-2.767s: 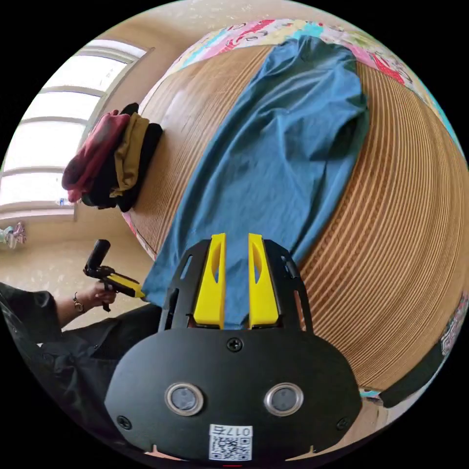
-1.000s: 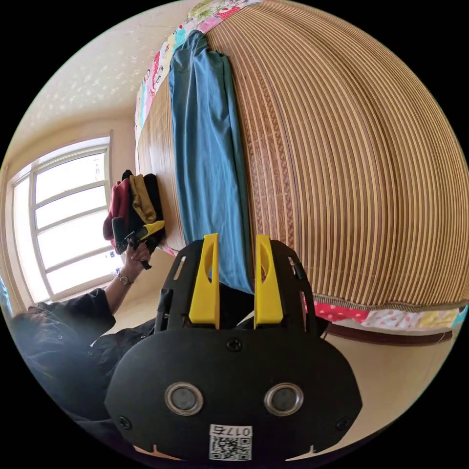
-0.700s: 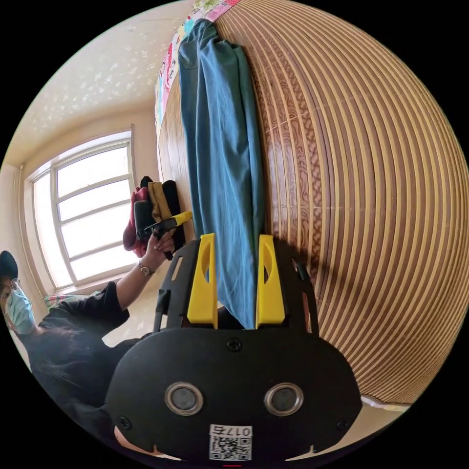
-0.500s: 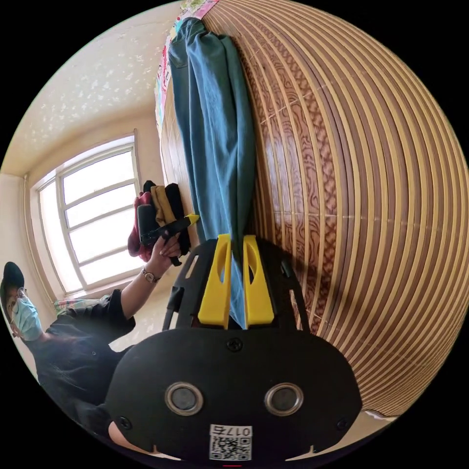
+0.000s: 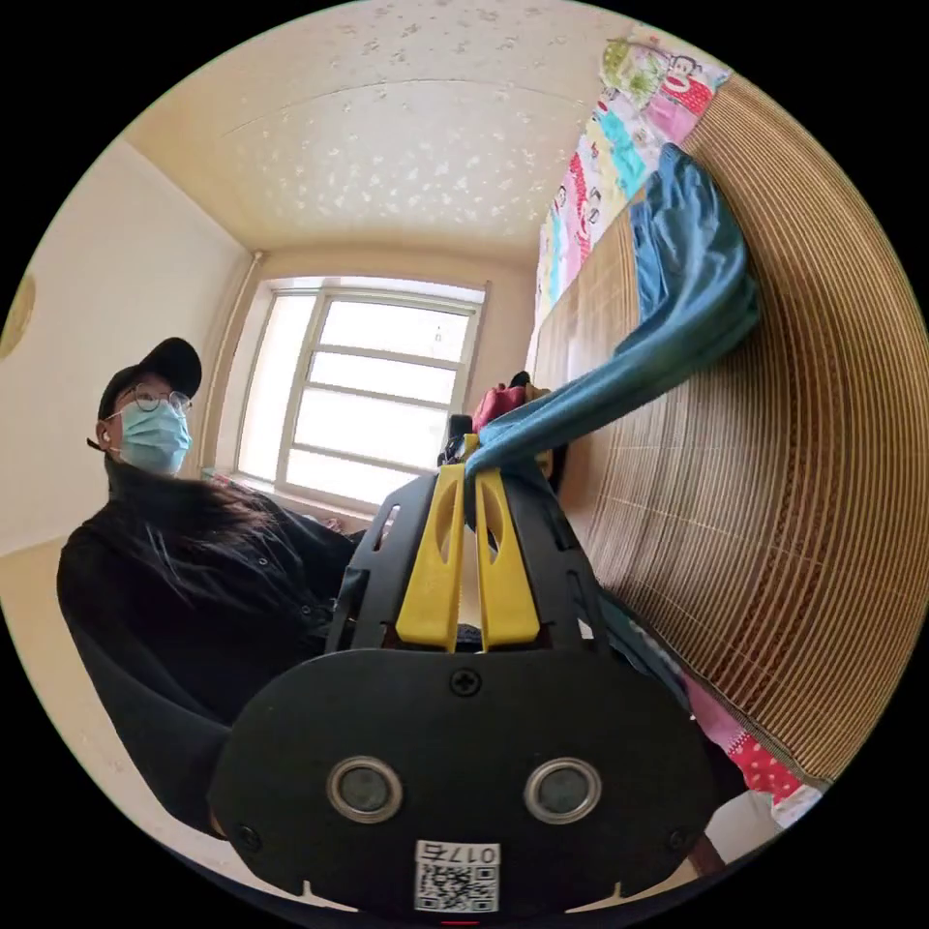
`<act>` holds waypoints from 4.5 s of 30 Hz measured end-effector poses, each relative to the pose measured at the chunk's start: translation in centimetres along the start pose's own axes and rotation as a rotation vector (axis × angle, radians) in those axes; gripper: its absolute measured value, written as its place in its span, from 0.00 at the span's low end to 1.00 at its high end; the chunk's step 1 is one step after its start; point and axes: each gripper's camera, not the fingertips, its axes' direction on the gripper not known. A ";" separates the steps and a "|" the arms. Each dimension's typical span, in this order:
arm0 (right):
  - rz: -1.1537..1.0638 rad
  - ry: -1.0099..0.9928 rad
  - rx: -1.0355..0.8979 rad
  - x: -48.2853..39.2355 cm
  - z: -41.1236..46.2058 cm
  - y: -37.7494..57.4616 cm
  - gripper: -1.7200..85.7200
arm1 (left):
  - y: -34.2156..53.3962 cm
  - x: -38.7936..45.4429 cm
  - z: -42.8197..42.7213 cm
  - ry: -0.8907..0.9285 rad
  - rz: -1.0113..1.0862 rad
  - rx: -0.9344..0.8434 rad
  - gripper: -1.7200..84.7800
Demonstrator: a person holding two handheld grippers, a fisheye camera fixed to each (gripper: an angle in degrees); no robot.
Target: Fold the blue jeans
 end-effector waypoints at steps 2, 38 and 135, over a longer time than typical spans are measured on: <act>-0.168 -0.085 0.064 -6.7 -1.0 0.0 0.04 | 0.7 6.9 -1.6 0.092 0.137 0.088 0.01; 0.497 0.710 -0.283 17.0 12.9 -1.8 0.08 | -0.6 -2.2 12.2 -0.496 -0.313 -0.218 0.07; 0.475 1.386 0.380 -14.2 -10.0 10.1 0.03 | -5.5 3.2 57.7 -0.250 0.258 0.032 0.01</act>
